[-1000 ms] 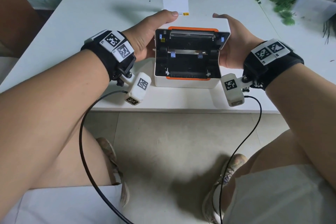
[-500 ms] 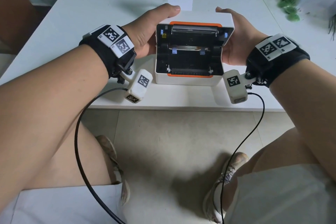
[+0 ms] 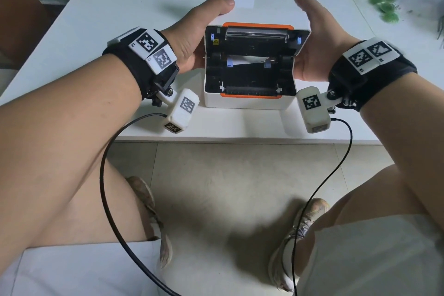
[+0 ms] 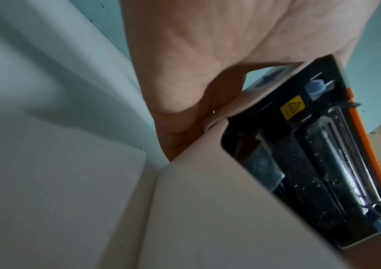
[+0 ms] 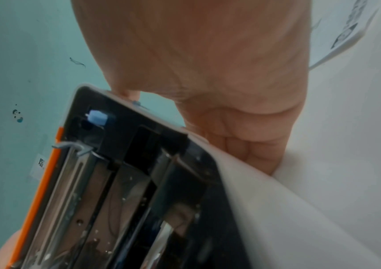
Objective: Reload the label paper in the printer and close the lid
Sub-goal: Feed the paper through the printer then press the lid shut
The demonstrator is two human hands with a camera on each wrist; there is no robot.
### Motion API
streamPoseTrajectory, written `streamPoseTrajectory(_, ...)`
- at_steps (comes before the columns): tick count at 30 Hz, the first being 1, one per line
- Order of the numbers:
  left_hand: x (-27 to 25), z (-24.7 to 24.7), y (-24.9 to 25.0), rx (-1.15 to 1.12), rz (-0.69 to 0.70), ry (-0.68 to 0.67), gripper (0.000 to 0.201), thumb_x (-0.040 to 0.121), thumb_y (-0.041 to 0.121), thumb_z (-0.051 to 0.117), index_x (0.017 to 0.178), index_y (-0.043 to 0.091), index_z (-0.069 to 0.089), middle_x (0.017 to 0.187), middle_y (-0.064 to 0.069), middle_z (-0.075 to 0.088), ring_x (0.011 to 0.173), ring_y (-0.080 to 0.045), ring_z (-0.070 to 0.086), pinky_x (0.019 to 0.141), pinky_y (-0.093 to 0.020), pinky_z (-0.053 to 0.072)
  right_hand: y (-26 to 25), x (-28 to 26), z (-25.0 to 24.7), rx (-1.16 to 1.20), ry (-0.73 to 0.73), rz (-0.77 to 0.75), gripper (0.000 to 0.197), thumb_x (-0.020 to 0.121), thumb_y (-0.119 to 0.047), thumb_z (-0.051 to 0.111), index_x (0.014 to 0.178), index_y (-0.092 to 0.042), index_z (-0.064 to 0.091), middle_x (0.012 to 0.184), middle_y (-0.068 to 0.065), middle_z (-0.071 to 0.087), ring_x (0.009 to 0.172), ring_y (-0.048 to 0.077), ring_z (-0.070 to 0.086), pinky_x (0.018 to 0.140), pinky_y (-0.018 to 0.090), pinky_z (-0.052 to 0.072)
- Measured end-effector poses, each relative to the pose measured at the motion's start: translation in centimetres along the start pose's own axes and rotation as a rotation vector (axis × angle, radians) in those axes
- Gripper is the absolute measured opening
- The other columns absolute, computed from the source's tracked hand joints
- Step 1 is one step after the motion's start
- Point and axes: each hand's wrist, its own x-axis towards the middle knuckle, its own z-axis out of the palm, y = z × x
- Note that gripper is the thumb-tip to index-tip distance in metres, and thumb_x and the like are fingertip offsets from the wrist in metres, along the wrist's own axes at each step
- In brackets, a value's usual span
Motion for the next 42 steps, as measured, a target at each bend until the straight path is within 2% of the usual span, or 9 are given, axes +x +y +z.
streamPoseTrajectory(3,-0.1,0.0,0.1,0.023,-0.001,0.002,0.032,0.105,0.048,0.052,0.103,0.022,0.068,0.099,-0.007,0.074,0.092,-0.026,0.074,0.104,-0.059,0.055,0.1,-0.5,0.2,-0.038,-0.141,-0.064,0.078,0.105,-0.074,0.04,0.132,-0.012,0.079,0.144,0.015,0.072,0.135,0.042,0.068,0.119,0.06,0.046)
streamPoseTrajectory(9,-0.3,0.1,0.3,0.071,-0.006,0.019,0.036,0.106,0.05,0.05,0.092,0.025,0.071,0.094,-0.004,0.075,0.088,-0.023,0.075,0.103,-0.055,0.057,0.0,-0.3,0.0,-0.078,-0.04,-0.072,0.048,0.103,-0.059,0.057,0.123,-0.019,0.073,0.14,0.011,0.076,0.134,0.036,0.07,0.122,0.059,0.045)
streamPoseTrajectory(16,-0.4,0.2,0.3,-0.014,-0.015,0.007,0.033,0.104,0.048,0.055,0.098,0.021,0.073,0.102,-0.01,0.078,0.098,-0.028,0.077,0.106,-0.058,0.055,0.0,0.0,0.1,-0.052,-0.047,-0.039,0.07,0.102,-0.067,0.052,0.142,-0.011,0.068,0.142,0.015,0.074,0.138,0.039,0.066,0.122,0.06,0.044)
streamPoseTrajectory(21,-0.2,-0.2,0.4,-0.275,-0.146,-0.09,0.073,0.098,0.059,0.057,0.149,0.007,0.06,0.145,-0.022,0.065,0.128,-0.04,0.068,0.112,-0.061,0.049,0.1,-0.5,0.7,-0.051,0.047,-0.032,0.073,0.102,-0.066,0.054,0.069,-0.01,0.086,0.153,0.019,0.063,0.142,0.042,0.061,0.118,0.06,0.049)
streamPoseTrajectory(27,0.6,-0.9,0.3,-0.317,-0.226,-0.068,0.052,0.096,0.052,0.064,0.126,0.01,0.069,0.141,-0.013,0.069,0.128,-0.035,0.069,0.11,-0.055,0.052,0.2,-0.8,1.1,-0.005,0.137,-0.058,0.052,0.101,-0.062,0.059,0.119,-0.014,0.065,0.13,0.017,0.08,0.122,0.04,0.076,0.11,0.061,0.055)
streamPoseTrajectory(32,0.6,-1.0,0.2,-0.293,-0.184,-0.168,0.058,0.099,0.049,0.066,0.145,0.014,0.063,0.146,-0.017,0.066,0.129,-0.037,0.069,0.11,-0.057,0.052,0.5,-0.1,0.6,0.02,0.155,-0.069,0.086,0.093,-0.065,0.069,0.16,-0.021,0.038,0.131,0.02,0.078,0.121,0.046,0.076,0.108,0.066,0.055)
streamPoseTrajectory(35,0.6,-1.3,0.0,-0.289,-0.161,-0.191,0.041,0.1,0.042,0.068,0.132,0.016,0.066,0.144,-0.017,0.067,0.129,-0.038,0.068,0.111,-0.059,0.051,0.7,-0.7,0.5,-0.079,0.128,-0.075,0.088,0.089,-0.075,0.067,0.149,-0.014,0.047,0.148,0.008,0.066,0.147,0.043,0.056,0.115,0.071,0.047)
streamPoseTrajectory(38,0.5,-1.4,0.0,-0.251,-0.15,-0.19,0.035,0.102,0.038,0.063,0.126,0.013,0.07,0.136,-0.015,0.071,0.125,-0.034,0.07,0.114,-0.056,0.05,0.7,-1.9,0.4,-0.253,0.156,-0.064,0.096,0.08,-0.086,0.068,0.155,-0.032,0.046,0.148,0.009,0.07,0.13,0.04,0.072,0.113,0.066,0.049)
streamPoseTrajectory(42,0.1,-1.1,0.3,-0.218,-0.148,-0.164,0.03,0.101,0.038,0.063,0.117,0.015,0.072,0.118,-0.011,0.077,0.112,-0.03,0.073,0.112,-0.053,0.052,0.8,-3.4,0.4,-0.497,0.185,-0.019,0.066,0.08,-0.084,0.07,0.124,-0.036,0.073,0.132,0.003,0.078,0.125,0.029,0.073,0.116,0.055,0.046)
